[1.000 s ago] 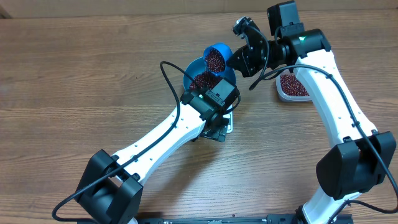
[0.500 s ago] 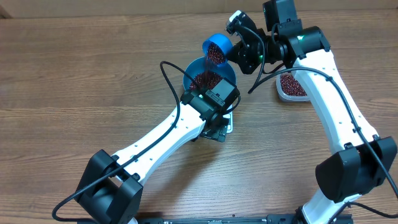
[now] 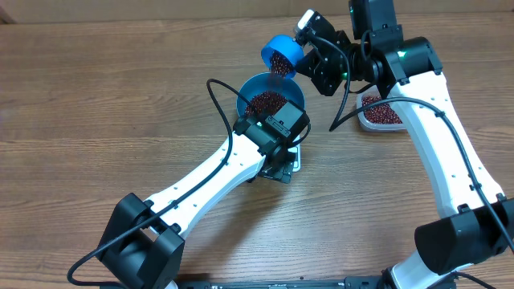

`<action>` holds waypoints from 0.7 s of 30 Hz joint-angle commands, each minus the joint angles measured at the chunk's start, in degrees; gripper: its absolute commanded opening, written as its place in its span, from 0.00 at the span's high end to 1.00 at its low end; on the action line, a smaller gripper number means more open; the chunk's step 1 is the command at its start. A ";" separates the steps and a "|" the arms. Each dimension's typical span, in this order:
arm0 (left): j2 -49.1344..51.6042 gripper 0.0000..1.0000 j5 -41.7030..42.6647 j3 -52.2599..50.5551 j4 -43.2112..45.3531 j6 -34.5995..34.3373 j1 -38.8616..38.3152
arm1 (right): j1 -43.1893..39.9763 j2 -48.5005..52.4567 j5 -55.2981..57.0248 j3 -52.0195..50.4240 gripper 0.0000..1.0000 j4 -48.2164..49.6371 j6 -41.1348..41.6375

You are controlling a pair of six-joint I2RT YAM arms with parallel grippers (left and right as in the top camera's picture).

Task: Scoop item into bowl and weigh 150g on scale
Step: 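Tilt the scoop over the teal bowl to pour beans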

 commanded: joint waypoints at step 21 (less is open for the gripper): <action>-1.57 0.00 -0.98 -0.28 0.02 -0.76 0.22 | 4.28 -1.95 6.62 2.32 0.96 -0.13 -13.16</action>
